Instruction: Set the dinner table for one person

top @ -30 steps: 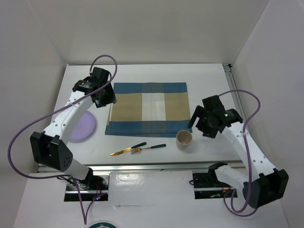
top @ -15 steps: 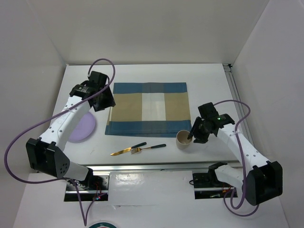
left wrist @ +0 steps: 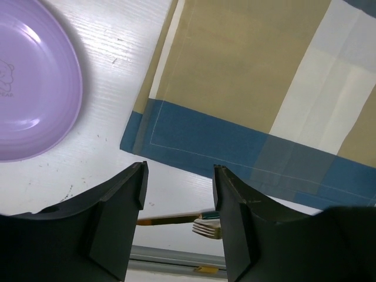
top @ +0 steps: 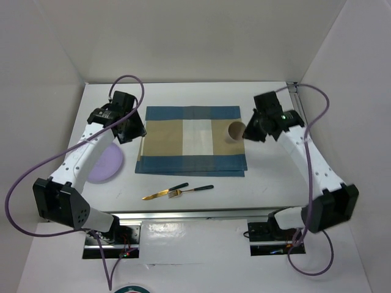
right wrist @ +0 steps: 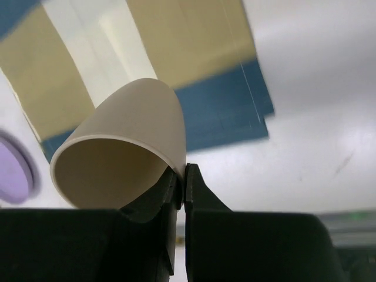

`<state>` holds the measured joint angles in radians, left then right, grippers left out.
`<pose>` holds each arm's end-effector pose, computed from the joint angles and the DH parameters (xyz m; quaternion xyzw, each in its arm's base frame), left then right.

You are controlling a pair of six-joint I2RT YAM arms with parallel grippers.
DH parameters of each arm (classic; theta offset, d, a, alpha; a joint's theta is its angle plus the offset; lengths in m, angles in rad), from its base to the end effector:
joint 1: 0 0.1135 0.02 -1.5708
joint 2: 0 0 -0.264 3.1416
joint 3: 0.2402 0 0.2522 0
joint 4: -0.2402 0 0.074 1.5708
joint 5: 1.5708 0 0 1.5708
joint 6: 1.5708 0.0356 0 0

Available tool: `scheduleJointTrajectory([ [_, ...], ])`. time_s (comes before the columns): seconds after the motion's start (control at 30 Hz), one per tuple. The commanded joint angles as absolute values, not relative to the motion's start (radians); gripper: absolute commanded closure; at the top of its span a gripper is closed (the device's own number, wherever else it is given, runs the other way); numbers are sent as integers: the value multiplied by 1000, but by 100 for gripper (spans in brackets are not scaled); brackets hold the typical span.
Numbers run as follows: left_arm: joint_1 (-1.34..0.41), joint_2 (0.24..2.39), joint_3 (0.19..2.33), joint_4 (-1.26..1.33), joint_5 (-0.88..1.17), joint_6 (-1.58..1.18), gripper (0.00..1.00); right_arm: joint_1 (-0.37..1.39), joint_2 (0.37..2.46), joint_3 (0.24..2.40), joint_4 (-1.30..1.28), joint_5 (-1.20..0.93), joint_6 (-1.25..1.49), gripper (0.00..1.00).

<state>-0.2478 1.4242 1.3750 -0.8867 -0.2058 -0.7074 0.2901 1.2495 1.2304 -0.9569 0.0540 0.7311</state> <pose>0.2864 -0.0650 0.3349 -0.2465 0.9129 -0.0561 0.3206 0.2344 0.0680 0.3286 0.2168 0.9309 0.1206 0.2682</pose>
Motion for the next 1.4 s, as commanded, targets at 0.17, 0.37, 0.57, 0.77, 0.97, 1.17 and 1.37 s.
scheduleJointTrajectory([
  [0.17,-193,1370,1356,-899,-195,-744,32,268,1810,1796,-888,208,582,100],
  [0.37,-163,1347,1252,-913,-172,-755,29,249,2133,2149,-946,207,539,100],
  [0.57,-118,1270,1160,-891,-152,-765,19,230,2221,2209,-956,227,517,100],
  [0.77,-49,1218,1106,-925,-172,-765,17,210,2197,2138,-946,236,517,100],
  [0.97,31,1218,1063,-977,-224,-787,16,201,2218,2125,-936,236,517,100],
  [1.17,138,1209,986,-959,-181,-778,0,192,2246,2125,-925,179,497,82],
  [1.37,199,1221,976,-928,-126,-758,0,192,2221,2134,-904,112,479,22],
])
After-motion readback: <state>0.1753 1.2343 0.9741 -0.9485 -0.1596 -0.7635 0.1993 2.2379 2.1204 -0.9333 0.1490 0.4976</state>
